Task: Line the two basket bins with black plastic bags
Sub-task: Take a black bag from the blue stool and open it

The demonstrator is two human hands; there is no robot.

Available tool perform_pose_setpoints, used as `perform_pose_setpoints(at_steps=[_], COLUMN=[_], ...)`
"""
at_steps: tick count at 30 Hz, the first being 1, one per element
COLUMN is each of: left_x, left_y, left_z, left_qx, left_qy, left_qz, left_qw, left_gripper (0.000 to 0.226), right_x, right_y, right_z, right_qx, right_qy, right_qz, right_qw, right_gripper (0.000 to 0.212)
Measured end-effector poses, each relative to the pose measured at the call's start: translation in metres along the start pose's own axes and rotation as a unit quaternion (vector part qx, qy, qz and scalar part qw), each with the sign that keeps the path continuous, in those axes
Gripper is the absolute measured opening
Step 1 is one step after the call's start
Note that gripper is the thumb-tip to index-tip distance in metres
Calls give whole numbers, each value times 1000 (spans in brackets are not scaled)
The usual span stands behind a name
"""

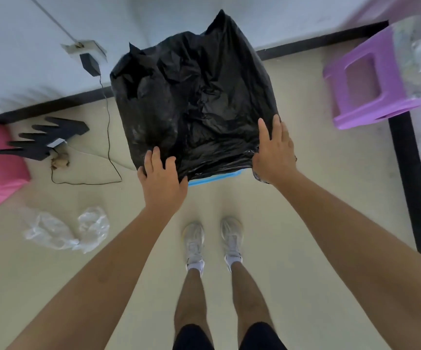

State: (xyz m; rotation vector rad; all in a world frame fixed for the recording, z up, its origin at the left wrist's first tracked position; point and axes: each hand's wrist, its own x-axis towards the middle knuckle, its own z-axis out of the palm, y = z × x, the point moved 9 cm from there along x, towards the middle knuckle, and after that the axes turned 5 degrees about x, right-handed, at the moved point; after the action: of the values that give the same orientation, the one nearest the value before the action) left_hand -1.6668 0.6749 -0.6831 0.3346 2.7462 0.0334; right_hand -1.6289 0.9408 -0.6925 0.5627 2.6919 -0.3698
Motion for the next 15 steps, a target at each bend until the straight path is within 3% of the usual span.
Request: perform_pose_setpoints(at_steps=[2, 5, 10, 15], left_x=[3, 3, -1, -10], left_y=[-8, -21, -30, -21], left_z=[6, -4, -68, -187], left_qx=[-16, -74, -104, -96], left_qy=[59, 113, 137, 170], left_qz=[9, 3, -12, 14], left_qw=[998, 991, 985, 981], left_gripper=[29, 23, 26, 29], right_x=[6, 7, -16, -51], right_y=[7, 11, 0, -11], right_z=[7, -2, -62, -169], right_qx=[2, 20, 63, 65], right_qy=[39, 104, 159, 183], right_qz=[-7, -11, 9, 11], right_qw=[999, 994, 985, 981], right_gripper=[60, 32, 30, 26])
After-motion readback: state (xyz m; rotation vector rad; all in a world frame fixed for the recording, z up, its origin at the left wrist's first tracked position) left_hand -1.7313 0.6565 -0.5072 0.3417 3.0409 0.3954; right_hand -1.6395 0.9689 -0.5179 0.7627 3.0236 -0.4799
